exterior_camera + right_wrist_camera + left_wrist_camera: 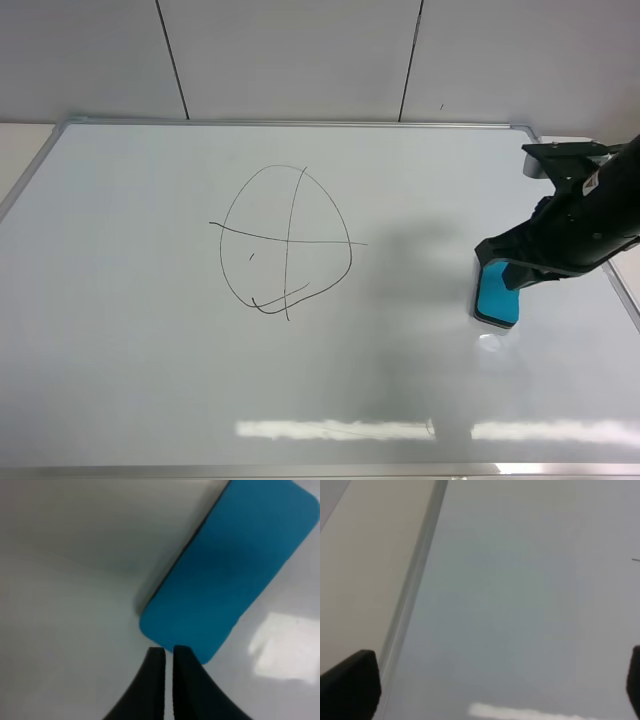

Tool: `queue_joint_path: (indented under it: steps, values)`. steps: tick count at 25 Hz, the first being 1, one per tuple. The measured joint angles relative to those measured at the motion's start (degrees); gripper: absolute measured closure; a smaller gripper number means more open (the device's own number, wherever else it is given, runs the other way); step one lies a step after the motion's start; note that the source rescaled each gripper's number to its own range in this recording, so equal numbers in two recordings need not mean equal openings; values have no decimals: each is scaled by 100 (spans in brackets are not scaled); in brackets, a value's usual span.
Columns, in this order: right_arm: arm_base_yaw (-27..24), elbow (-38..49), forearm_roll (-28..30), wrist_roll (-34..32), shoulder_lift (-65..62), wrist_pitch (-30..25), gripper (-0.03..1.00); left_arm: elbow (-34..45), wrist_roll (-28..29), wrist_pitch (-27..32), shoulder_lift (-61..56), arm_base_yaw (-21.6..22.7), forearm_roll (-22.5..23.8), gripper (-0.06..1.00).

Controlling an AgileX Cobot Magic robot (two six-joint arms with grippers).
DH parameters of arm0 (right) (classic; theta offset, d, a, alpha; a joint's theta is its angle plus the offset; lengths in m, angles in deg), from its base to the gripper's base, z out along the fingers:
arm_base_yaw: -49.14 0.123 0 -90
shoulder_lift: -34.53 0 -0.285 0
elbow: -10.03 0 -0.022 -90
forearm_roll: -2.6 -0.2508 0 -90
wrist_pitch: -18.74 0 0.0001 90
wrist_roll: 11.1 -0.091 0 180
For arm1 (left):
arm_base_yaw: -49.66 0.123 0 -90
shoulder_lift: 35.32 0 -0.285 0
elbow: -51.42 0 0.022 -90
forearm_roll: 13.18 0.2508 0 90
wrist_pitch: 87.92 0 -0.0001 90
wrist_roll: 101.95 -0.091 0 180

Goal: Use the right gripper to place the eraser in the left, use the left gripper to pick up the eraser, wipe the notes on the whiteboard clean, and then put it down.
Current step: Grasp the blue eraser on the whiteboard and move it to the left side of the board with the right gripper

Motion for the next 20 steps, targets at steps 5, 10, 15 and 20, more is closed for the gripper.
queue_joint_path:
  steps: [5,10,15,20]
  values:
    - [0,0,878,-473,70,32,97,0,0,0,0,0,0,-6]
    - [0,0,1181,-738,76,414,97,0,0,0,0,0,0,-6]
    - [0,-6,1365,-781,237,627,97,0,0,0,0,0,0,-6]
    - [0,-6,1387,-785,798,694,97,0,0,0,0,0,0,-6]
